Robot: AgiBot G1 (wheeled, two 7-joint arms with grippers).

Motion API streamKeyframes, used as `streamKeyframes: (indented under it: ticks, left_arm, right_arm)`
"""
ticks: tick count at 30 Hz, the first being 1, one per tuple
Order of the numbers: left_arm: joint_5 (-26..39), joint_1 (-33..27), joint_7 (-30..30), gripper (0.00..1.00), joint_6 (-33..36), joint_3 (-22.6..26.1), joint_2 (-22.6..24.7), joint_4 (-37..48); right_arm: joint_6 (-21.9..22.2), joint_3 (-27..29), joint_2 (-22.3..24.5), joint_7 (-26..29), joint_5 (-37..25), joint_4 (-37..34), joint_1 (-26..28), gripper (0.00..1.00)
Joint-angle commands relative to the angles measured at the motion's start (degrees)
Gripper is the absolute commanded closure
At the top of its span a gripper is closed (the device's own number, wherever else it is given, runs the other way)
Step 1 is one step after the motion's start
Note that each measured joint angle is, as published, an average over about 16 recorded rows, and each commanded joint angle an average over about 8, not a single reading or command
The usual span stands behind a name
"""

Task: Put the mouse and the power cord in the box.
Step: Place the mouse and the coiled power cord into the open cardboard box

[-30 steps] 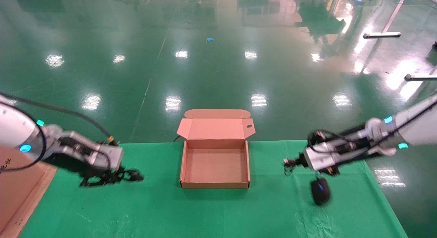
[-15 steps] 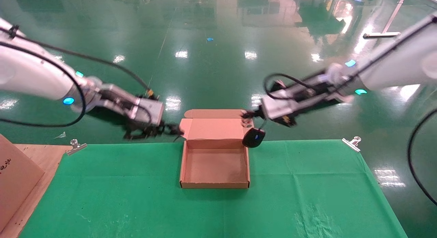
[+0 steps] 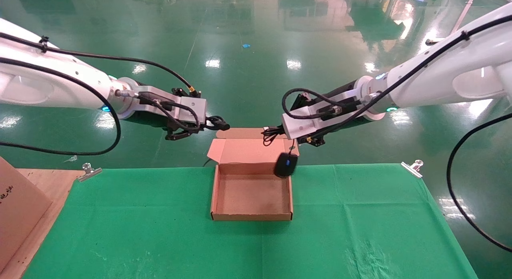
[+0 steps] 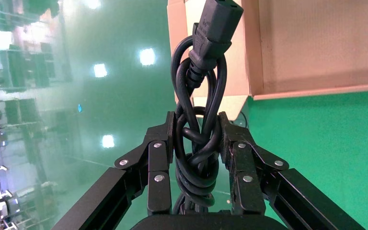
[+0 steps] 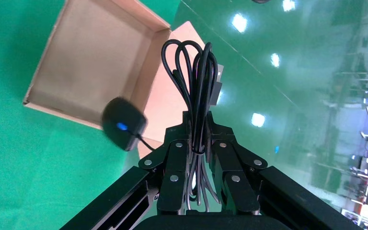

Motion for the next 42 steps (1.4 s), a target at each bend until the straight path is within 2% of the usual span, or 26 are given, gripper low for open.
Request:
streamKeyframes:
  ticks: [1,7,13,17,27,32,33,35,40,42]
  left_arm:
    - [-0.3,0.2,0.1,1.0,0.0,-0.1,0.0,-0.1]
    - [-2.1,4.5,2.5,1.0,-3.7,-0.8,0.4,-1.6]
    - [-6.9,12.4,6.4,1.0,-12.2,-2.8,1.0,-6.1]
    - [-10.7,17.4,7.0,1.0,-16.3,-2.9,1.4,-9.8]
    - [-17.2,24.9,5.1,0.99,-17.6,4.0,1.5,-17.8]
    - [-16.2,26.1,3.3,0.77,-24.0,9.0,1.5,-18.7]
    - [-16.0,26.2,2.7,0.69,-25.1,10.0,1.5,-18.8]
    - [-16.0,26.3,1.3,0.47,-26.7,11.7,1.4,-18.9]
    - [-16.8,26.0,-2.4,0.07,-28.3,15.1,1.4,-19.6]
    - [-17.2,25.8,-3.4,0.0,-28.8,16.4,1.3,-19.9]
  right_arm:
    - [0.8,-0.4,0.0,0.7,0.3,1.1,-0.6,1.0]
    - [0.6,-1.0,0.6,2.2,1.7,1.5,0.1,1.0]
    - [-5.3,-0.9,1.9,1.1,3.2,-1.0,2.0,1.0]
    - [-8.0,-0.5,2.9,-1.0,4.1,-2.8,2.6,1.0]
    - [-9.4,-0.2,4.8,-5.3,4.7,-6.6,1.4,1.0]
    - [-9.2,-0.1,5.2,-6.6,4.8,-7.9,0.9,1.0]
    - [-9.2,-0.1,5.3,-6.8,4.9,-8.1,0.9,1.0]
    - [-9.2,0.0,5.3,-7.2,5.0,-8.4,0.7,1.0]
    - [-9.0,0.1,5.0,-7.9,5.1,-9.2,0.2,1.0]
    - [-8.9,0.1,4.8,-8.0,5.1,-9.5,0.0,1.0]
